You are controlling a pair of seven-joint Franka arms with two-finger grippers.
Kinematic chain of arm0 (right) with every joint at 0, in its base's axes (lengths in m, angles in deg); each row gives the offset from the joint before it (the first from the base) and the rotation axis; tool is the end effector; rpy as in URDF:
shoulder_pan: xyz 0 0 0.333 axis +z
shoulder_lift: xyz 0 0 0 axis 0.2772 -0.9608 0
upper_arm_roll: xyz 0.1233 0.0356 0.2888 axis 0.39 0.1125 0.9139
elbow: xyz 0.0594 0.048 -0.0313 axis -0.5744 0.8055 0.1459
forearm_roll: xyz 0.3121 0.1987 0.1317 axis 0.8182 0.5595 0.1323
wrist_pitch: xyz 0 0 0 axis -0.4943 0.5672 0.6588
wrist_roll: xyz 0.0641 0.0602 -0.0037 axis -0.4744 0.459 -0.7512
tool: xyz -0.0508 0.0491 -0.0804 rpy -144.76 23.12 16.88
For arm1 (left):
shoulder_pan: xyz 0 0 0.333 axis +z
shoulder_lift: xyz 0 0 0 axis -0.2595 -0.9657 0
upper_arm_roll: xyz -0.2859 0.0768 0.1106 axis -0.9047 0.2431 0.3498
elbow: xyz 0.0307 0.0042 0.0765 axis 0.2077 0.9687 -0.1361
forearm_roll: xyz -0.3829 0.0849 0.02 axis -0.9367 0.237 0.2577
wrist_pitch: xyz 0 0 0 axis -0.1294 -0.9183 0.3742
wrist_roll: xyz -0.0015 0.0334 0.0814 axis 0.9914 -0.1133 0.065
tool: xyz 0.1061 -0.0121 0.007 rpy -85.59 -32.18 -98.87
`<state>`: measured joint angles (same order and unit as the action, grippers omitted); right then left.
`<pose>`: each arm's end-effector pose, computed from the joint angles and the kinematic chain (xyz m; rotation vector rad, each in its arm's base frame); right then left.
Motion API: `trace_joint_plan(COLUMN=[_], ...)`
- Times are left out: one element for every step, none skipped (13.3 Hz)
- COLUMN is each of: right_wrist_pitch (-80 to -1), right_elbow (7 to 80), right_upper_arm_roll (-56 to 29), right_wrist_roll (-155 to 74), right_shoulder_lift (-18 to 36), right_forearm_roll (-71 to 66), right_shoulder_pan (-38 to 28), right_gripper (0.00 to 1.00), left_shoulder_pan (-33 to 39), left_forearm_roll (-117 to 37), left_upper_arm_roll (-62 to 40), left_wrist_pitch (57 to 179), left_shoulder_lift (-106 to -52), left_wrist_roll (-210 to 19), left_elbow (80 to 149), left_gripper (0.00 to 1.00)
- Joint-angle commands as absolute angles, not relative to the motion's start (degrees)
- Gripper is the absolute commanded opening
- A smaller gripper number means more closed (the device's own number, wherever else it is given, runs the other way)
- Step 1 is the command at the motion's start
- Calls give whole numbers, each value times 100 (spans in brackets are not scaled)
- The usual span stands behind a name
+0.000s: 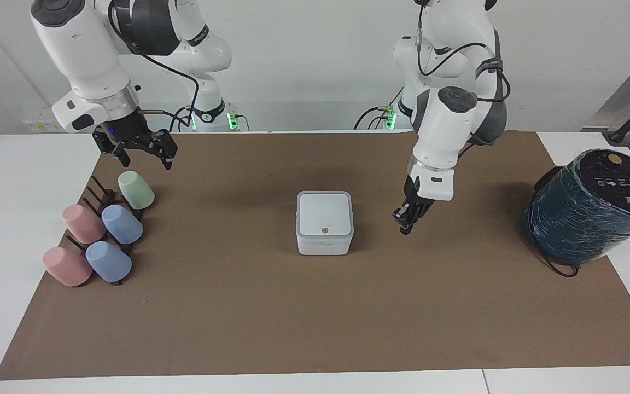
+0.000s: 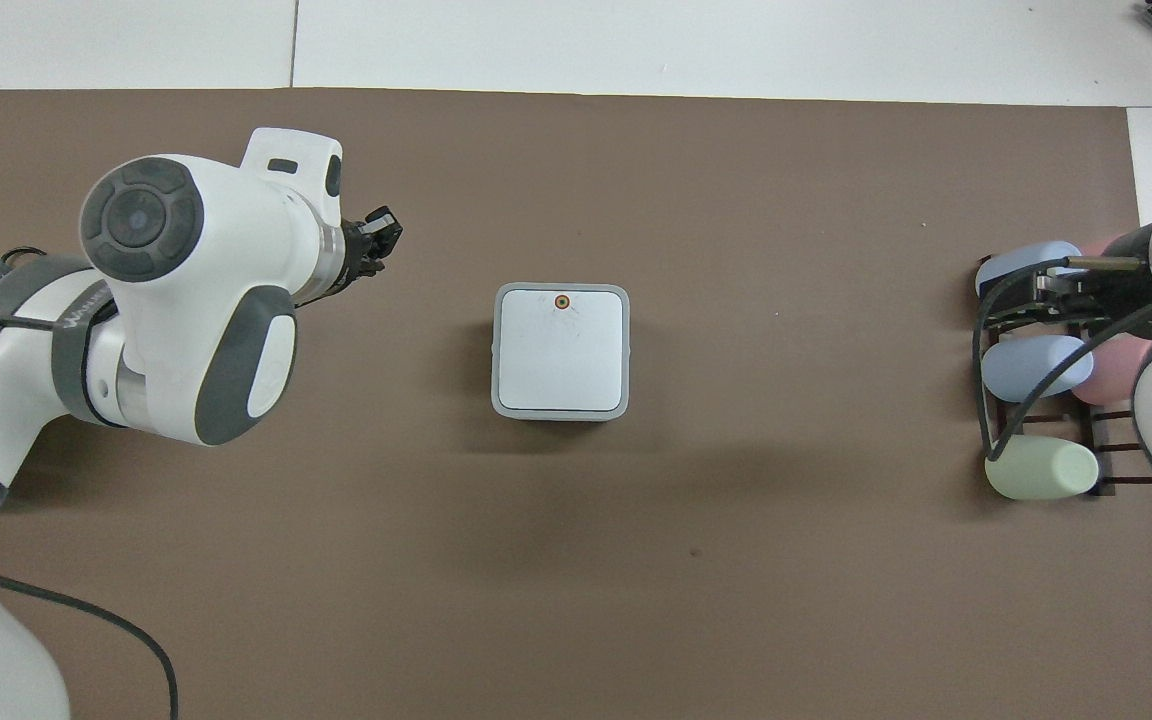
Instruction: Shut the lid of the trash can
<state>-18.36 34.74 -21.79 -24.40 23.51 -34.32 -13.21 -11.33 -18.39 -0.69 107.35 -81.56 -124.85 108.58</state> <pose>0.5624 0.0193 0.5903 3.1174 -0.1681 0.0038 0.6023 -0.2115 0.4529 2.9020 0.7225 0.2582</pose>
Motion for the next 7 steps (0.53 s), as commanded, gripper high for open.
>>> trace_joint_plan(right_wrist_pitch=[-1931, -1931, -1931, -1931, -1931, -1931, -1923], right_elbow=[3653, 3653, 3653, 3653, 3653, 3653, 3653], right_upper_arm_roll=[-2221, -2221, -2221, -2221, -2221, -2221, -2221], right_wrist_roll=[-2589, -2589, -2589, -2589, -2589, -2589, -2589], right_shoulder_lift=[2500, 2500, 2500, 2500, 2500, 2500, 2500], right_forearm_roll=[-3292, -3292, -3292, -3292, -3292, -3292, -3292], right_shoulder_pan=[-1328, -1328, -1328, -1328, -1328, -1337, -1346], right_gripper=[100, 100, 100, 100, 100, 100, 100], left_shoulder_pan=[-765, -633, -475, -317, -193, -79, 35], left_forearm_roll=[-1908, -1908, -1908, -1908, -1908, -1908, -1908], left_upper_arm_roll=[-88, -71, -71, -79, -79, -79, -71], left_wrist_pitch=[9959, 9677, 9466, 9342, 9262, 9174, 9025], left_shoulder_lift=[-8042, -8051, -8051, -8051, -8042, -8042, -8025], left_wrist_roll=[-11207, -10689, -10240, -9818, -9483, -9201, -8894], left_elbow=[10669, 10563, 10484, 10422, 10343, 10317, 10255], left_gripper=[10, 10, 10, 10, 10, 10, 10])
